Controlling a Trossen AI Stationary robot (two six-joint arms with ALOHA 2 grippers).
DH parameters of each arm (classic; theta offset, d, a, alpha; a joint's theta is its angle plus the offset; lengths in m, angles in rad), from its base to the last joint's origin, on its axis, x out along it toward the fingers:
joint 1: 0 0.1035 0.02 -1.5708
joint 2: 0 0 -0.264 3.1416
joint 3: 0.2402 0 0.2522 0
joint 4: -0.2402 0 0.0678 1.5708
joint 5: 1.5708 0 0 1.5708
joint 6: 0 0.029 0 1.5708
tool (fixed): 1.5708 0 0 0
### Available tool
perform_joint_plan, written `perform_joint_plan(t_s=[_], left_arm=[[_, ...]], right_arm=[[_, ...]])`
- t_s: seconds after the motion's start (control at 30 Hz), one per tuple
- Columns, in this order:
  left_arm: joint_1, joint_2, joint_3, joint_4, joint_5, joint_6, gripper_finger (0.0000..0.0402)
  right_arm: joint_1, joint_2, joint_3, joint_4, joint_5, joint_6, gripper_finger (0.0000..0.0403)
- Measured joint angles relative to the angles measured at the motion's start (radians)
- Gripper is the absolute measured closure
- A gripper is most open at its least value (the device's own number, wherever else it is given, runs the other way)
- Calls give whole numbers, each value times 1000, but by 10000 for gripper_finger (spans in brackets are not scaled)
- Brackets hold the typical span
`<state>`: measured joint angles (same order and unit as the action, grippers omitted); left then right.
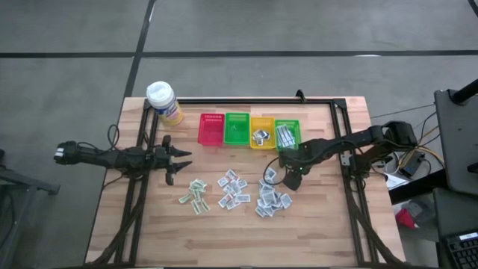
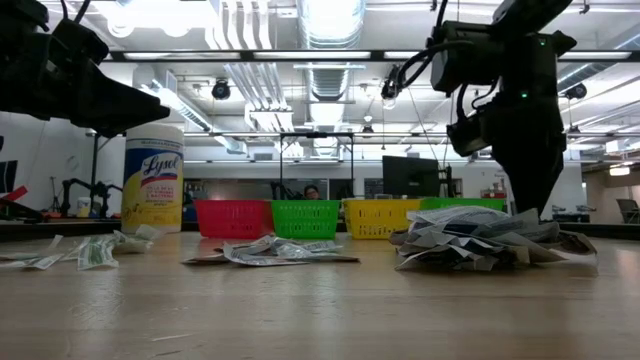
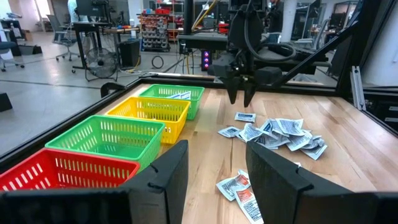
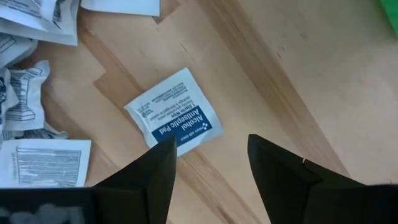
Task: Pick & Place First Aid Supplies
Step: Put the blue alcohol pad into the yellow bin
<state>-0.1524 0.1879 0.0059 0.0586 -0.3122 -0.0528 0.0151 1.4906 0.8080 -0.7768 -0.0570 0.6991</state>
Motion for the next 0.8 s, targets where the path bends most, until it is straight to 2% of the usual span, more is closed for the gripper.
perform_joint_plan(t_s=[0.3,0.6,0.8], left_arm=[[0,0,0,0,0,0,243],[0,1,0,0,0,-2,243],[0,10,0,0,0,-5,243]], right_arm=[[0,6,-25,31,-1,-3,209],[8,216,16,20,-15,-34,211],[10,247,65,-26,20,-50,238]])
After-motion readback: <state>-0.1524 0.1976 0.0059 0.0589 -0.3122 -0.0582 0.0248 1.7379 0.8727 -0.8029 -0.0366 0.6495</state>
